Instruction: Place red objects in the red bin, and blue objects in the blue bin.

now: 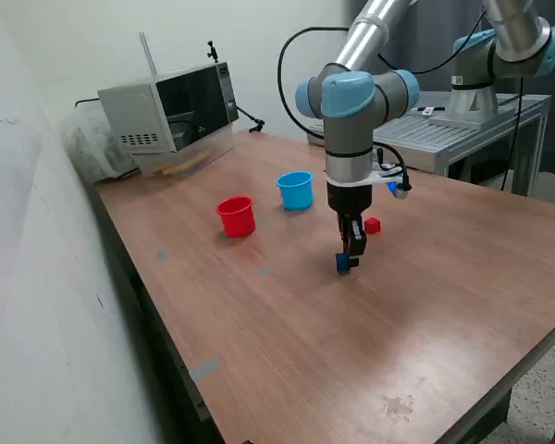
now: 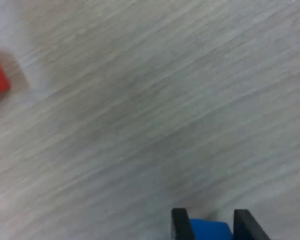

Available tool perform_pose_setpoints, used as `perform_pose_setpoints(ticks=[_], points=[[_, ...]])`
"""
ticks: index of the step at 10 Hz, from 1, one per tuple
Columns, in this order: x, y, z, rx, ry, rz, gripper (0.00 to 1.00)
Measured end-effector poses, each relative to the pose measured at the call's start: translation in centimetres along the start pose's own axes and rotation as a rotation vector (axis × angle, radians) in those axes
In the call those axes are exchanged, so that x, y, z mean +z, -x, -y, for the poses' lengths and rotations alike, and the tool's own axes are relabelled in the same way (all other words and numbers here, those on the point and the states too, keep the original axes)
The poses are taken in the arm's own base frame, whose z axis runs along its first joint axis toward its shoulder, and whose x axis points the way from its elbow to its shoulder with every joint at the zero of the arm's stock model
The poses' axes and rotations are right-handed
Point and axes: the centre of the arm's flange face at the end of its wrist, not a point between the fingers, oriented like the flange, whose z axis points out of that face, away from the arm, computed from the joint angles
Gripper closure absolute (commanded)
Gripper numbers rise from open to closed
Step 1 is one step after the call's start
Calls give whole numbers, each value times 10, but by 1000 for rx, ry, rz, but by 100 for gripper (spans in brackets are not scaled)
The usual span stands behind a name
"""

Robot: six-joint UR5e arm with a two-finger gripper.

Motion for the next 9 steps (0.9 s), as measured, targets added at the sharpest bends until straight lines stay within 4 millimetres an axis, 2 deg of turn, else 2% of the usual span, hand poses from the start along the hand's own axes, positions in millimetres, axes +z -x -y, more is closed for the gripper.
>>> perform_pose_setpoints(ticks=[1, 3, 6, 9], points=[[-14, 7, -2, 1, 9, -6, 100], [-47, 35, -13, 16, 29, -17, 100], [-86, 103, -44, 64, 54, -15, 100], [-95, 179, -81, 125, 65, 24, 100]])
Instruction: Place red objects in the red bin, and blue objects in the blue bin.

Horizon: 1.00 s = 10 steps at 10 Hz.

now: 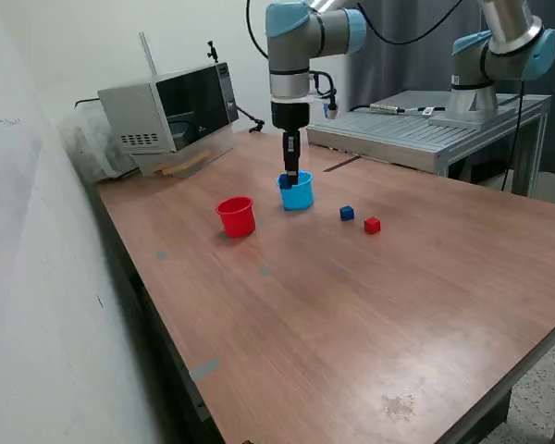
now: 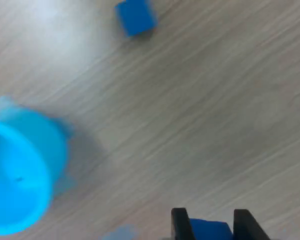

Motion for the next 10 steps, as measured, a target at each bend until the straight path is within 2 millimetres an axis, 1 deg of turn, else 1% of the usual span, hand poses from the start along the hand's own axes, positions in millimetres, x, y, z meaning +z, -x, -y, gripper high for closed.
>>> perform_pose_setpoints(ticks=[3, 5, 6, 8, 10], points=[[11, 65, -36, 71, -6, 54, 100], [18, 106, -55, 116, -16, 80, 100], [20, 126, -61, 138, -21, 94, 100], [19, 159, -64, 167, -27, 120, 100], [13, 174, -60, 170, -29, 136, 100]])
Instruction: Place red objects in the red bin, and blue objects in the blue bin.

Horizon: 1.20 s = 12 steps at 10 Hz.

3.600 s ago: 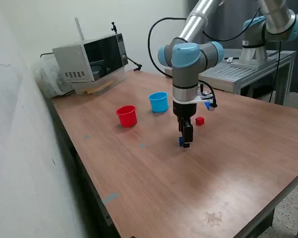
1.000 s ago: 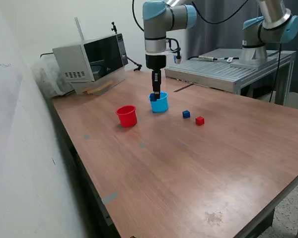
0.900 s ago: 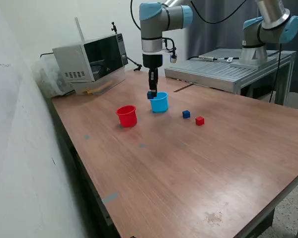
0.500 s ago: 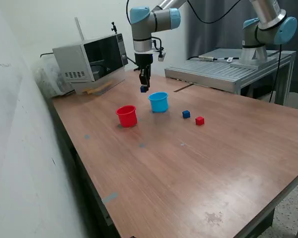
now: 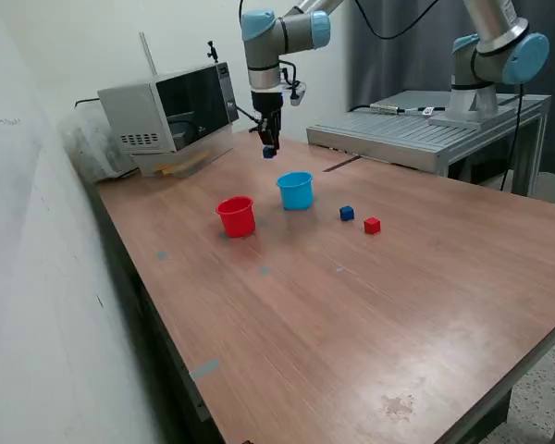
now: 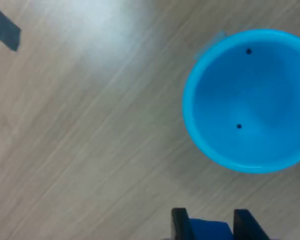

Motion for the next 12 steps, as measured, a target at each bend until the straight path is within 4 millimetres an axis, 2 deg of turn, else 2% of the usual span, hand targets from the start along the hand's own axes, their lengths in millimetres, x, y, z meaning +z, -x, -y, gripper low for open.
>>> perform_pose_setpoints(ticks=[4, 9, 12], points=[[-14, 7, 12, -16, -12, 14, 100], [-24, -15, 47, -78, -29, 16, 100], [-19, -20, 61, -97, -43, 21, 100]])
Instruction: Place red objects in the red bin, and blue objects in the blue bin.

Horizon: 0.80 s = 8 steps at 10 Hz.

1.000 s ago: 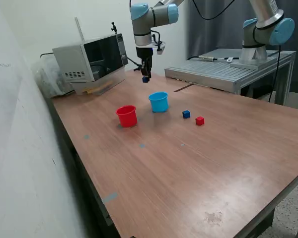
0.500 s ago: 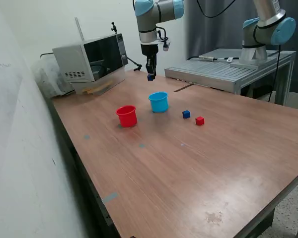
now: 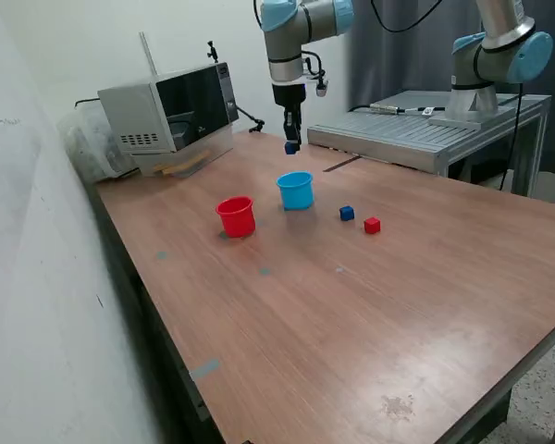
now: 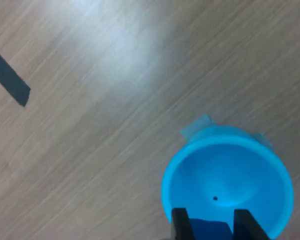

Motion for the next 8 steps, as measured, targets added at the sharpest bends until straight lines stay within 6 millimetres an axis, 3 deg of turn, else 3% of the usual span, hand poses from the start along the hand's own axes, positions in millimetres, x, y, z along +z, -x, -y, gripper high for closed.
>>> perform_pose_setpoints(ticks=[8], points=[[22, -11, 22, -34, -35, 13, 100]])
